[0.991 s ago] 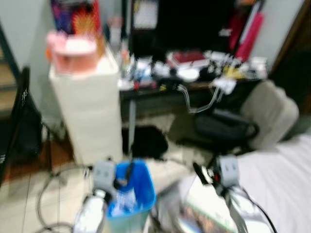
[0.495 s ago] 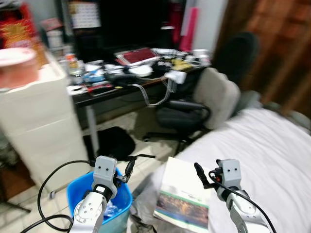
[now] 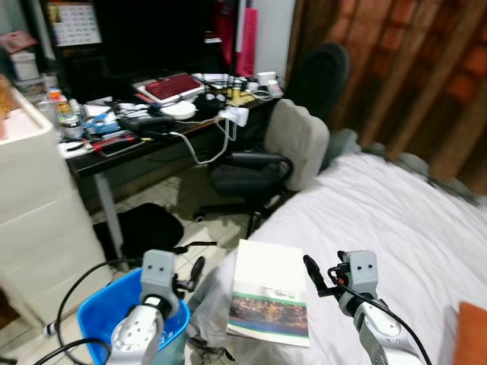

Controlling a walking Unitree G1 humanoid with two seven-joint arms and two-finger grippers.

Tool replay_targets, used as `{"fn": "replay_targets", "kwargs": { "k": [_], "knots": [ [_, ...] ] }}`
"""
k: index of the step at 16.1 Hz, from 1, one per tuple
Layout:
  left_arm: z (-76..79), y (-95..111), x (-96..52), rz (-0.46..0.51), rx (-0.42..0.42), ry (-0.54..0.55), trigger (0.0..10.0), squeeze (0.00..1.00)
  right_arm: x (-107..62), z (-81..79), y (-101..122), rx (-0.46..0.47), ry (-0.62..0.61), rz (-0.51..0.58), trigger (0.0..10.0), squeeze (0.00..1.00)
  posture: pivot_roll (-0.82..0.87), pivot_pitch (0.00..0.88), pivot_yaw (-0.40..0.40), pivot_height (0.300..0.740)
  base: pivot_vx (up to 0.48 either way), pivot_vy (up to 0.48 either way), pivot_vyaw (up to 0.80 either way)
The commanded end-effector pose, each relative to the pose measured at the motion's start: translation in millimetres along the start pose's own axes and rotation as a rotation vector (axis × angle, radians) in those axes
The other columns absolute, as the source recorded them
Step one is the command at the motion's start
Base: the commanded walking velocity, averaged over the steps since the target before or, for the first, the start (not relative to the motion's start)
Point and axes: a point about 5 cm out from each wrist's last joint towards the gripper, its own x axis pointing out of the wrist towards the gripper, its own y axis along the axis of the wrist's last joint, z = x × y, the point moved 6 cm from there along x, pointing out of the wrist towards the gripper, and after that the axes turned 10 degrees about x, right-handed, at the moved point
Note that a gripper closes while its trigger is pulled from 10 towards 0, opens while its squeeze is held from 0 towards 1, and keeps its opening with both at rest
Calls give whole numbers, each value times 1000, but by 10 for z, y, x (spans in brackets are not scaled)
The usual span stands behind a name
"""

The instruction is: Clean up the room

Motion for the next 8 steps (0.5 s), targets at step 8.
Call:
{"fn": "replay_targets", "kwargs": {
  "k": [8],
  "knots": [
    [91, -9, -366, 44, -19, -37, 10000, 0, -333, 85, 39, -20, -25, 36, 10000, 0, 63, 0, -96, 740, 0, 0, -400]
  ]
}}
